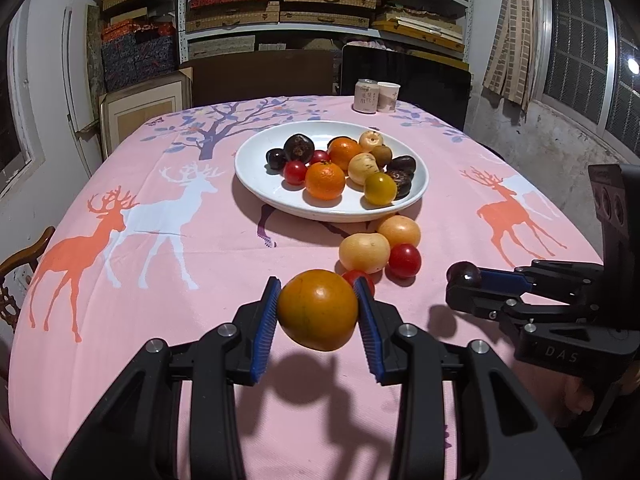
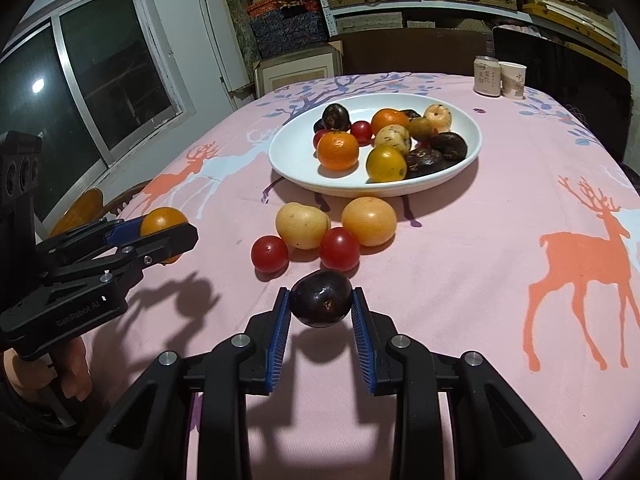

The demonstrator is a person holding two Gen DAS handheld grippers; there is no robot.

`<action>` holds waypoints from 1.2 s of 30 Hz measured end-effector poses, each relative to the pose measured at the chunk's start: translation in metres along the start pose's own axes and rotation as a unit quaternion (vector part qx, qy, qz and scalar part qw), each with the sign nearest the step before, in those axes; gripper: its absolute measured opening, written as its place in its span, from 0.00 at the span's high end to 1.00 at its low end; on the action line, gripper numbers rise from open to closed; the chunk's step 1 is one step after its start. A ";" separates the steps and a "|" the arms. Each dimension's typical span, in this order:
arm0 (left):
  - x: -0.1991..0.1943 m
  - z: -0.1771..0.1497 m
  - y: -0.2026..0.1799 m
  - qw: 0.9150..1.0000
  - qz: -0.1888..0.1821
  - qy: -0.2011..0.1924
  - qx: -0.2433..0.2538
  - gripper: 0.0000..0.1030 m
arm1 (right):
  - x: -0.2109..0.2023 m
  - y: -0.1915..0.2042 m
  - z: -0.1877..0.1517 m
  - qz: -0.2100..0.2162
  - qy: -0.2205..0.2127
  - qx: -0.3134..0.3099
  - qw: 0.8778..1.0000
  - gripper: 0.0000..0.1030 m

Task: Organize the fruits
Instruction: 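Carry the orange fruit and plum onto the white plate and open both grippers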

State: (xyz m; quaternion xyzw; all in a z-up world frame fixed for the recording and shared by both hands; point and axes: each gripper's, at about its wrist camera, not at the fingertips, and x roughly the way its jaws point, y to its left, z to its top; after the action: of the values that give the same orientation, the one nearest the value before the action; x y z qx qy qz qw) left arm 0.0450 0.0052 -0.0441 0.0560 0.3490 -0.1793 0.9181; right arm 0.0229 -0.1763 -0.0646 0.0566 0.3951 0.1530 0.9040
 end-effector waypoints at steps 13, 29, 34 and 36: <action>-0.009 0.015 -0.010 1.000 -0.008 -0.015 0.009 0.64 | -0.028 -0.029 0.009 0.002 -0.035 0.030 0.999 0.70; 0.064 0.114 0.020 1.000 -0.003 0.002 0.008 0.64 | 0.009 -0.054 0.171 0.008 -0.038 0.016 0.999 0.70; 0.105 0.124 0.030 1.000 -0.001 0.031 0.003 0.64 | 0.056 -0.056 0.211 0.003 -0.012 0.017 1.000 0.70; 0.118 0.124 0.031 0.999 -0.002 0.040 0.002 0.64 | 0.077 -0.059 0.221 -0.003 -0.001 0.021 1.000 0.70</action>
State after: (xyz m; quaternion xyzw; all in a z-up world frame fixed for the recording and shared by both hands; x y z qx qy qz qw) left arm 0.2154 -0.0287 -0.0298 0.0643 0.3854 -0.1799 0.9028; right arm 0.2475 -0.2034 0.0192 0.0742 0.3976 0.1416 0.9035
